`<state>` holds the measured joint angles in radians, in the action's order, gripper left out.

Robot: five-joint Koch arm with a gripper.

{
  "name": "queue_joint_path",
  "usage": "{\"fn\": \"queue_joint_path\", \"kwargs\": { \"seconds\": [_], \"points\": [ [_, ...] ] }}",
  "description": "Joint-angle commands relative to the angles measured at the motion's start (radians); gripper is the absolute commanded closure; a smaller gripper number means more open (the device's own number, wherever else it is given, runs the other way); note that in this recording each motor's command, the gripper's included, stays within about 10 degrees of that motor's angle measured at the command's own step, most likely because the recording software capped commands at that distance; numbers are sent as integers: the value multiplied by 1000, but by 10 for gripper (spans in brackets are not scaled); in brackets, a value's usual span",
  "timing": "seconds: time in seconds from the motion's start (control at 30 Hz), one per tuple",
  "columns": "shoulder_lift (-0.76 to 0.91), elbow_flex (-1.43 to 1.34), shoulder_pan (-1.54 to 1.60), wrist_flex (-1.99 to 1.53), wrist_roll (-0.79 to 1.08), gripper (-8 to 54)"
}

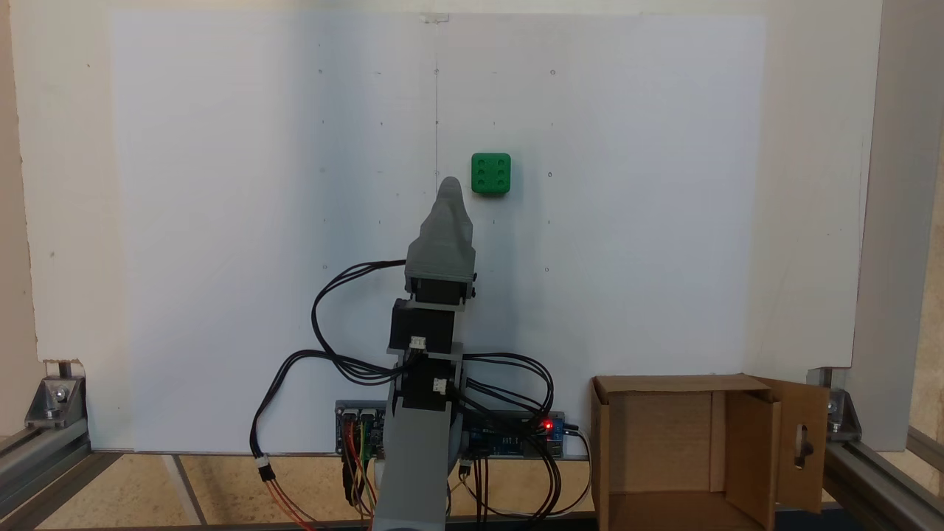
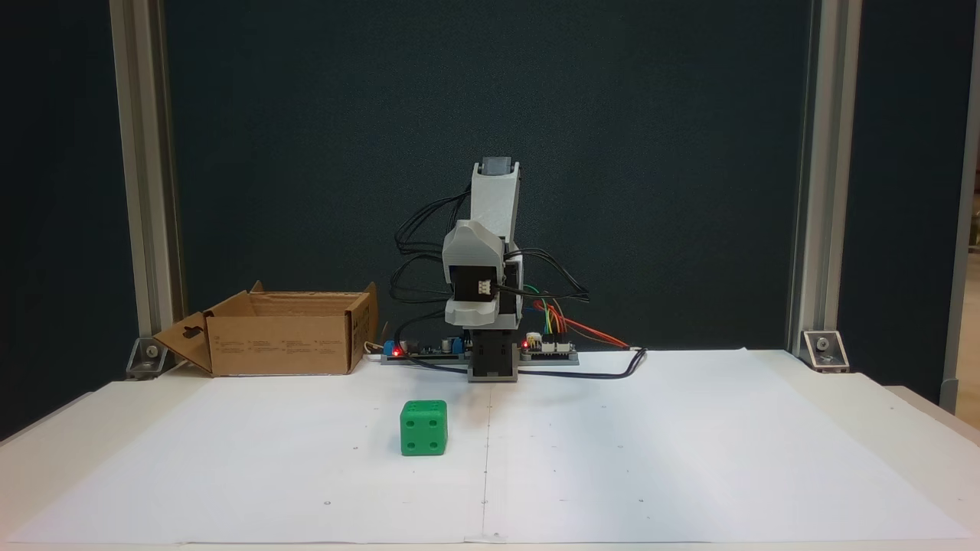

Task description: Grasp a green dice and put it in the bin.

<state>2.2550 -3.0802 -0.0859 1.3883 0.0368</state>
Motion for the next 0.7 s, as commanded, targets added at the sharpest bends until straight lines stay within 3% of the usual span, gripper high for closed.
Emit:
{"fn": "queue_joint_path", "kwargs": {
  "seconds": [0.0, 0.67],
  "points": [
    [112, -37, 143, -117, 2, 17],
    [112, -29, 141, -95, 0, 25]
  ]
}}
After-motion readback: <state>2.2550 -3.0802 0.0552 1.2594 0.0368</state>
